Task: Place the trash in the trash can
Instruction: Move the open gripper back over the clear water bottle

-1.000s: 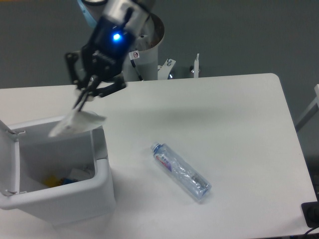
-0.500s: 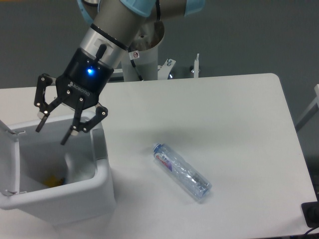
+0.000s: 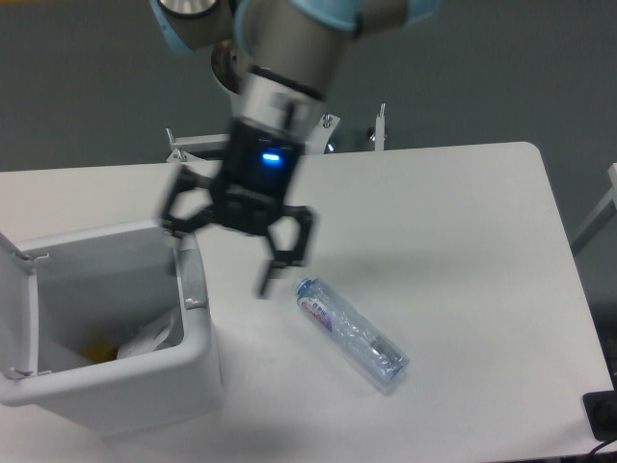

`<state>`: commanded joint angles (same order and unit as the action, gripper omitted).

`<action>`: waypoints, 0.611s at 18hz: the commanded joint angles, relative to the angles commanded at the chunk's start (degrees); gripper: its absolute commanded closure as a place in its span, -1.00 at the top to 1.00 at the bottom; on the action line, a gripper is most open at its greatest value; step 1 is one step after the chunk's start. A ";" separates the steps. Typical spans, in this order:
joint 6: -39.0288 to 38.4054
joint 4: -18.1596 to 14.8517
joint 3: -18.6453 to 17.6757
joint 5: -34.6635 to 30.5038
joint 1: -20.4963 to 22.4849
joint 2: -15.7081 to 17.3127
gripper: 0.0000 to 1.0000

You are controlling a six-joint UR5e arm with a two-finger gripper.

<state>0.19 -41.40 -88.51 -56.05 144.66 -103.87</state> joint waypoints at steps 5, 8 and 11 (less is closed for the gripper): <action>-0.45 -0.09 -0.52 -13.63 0.89 -5.54 1.00; -1.94 -0.26 -2.98 -20.39 0.89 -8.97 1.00; -2.30 -0.26 -3.25 -21.11 0.80 -12.22 1.00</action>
<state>-2.11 -41.66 -91.76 -77.17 145.46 -116.09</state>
